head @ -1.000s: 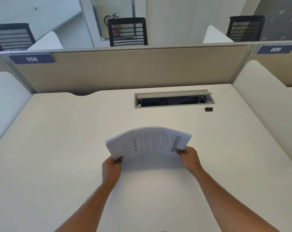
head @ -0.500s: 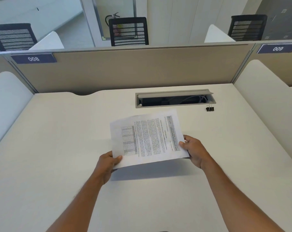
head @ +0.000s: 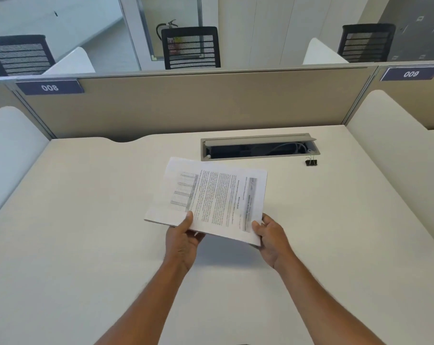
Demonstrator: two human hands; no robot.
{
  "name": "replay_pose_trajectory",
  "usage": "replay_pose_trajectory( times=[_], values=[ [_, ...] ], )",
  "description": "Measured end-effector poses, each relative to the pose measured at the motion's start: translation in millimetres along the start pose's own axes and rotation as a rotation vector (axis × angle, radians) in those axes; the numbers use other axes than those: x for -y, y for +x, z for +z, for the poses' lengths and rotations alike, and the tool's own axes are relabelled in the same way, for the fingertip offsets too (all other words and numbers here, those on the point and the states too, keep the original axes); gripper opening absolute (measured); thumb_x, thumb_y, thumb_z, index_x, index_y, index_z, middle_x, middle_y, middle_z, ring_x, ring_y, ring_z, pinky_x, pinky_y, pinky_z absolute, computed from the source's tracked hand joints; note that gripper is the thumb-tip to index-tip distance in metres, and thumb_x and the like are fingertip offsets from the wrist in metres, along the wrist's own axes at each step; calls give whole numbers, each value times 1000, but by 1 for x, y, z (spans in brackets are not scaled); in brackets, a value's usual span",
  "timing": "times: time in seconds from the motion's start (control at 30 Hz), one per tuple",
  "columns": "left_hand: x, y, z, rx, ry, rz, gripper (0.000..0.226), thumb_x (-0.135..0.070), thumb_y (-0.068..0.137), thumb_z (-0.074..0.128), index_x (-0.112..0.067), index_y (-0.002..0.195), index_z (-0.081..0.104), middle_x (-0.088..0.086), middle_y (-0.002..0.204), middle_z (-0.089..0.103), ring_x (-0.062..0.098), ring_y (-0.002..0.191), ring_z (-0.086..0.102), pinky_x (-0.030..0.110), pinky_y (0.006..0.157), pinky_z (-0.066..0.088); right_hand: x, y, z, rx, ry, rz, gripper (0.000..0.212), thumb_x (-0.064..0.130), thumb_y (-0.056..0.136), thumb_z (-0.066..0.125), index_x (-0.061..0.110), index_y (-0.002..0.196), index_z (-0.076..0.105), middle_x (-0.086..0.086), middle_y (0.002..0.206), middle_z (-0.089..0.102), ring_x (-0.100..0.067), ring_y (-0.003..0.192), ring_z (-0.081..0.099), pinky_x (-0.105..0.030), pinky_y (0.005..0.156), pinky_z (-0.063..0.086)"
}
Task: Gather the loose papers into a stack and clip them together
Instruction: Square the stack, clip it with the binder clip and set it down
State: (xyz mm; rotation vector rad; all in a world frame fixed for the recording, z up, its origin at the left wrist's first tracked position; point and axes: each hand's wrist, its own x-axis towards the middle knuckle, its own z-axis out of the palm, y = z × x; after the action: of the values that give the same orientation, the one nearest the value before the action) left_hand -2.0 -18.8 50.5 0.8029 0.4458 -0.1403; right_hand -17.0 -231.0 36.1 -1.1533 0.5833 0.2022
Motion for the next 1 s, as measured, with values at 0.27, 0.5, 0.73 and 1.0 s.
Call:
replay_pose_trajectory(
  times=[0.27, 0.5, 0.73, 1.0],
  values=[
    [-16, -1, 17, 82, 127, 126, 39, 9, 96, 53, -9, 129, 61, 15, 125, 71, 34, 114, 68, 51, 94, 57, -15, -11, 6, 105, 74, 5, 45, -7, 93, 58, 10, 134, 52, -13, 123, 72, -30, 107, 71, -43, 79, 60],
    [-60, 6, 8, 351, 446, 165, 37, -2, 89, 62, 1, 127, 63, 24, 128, 67, 44, 119, 63, 62, 100, 49, 48, 2, -16, 20, -306, -344, 73, 13, 82, 81, 28, 139, 38, -5, 134, 57, -18, 126, 56, -34, 101, 45],
    [-56, 2, 16, 371, 714, 233, 22, -12, 89, 68, -19, 107, 77, 9, 115, 76, 33, 109, 70, 55, 96, 54, 80, -15, 6, 225, -373, -445, 34, -4, 92, 64, 22, 112, 72, 6, 109, 78, -15, 102, 73, -25, 84, 58],
    [-33, 0, 7, 78, 764, 357, 21, -3, 90, 71, -19, 77, 76, -6, 79, 76, 14, 76, 67, 38, 75, 56, 51, -14, 9, 88, -331, -507, 27, -2, 91, 66, 21, 98, 76, 9, 95, 78, -9, 87, 69, -23, 79, 56]
  ],
)
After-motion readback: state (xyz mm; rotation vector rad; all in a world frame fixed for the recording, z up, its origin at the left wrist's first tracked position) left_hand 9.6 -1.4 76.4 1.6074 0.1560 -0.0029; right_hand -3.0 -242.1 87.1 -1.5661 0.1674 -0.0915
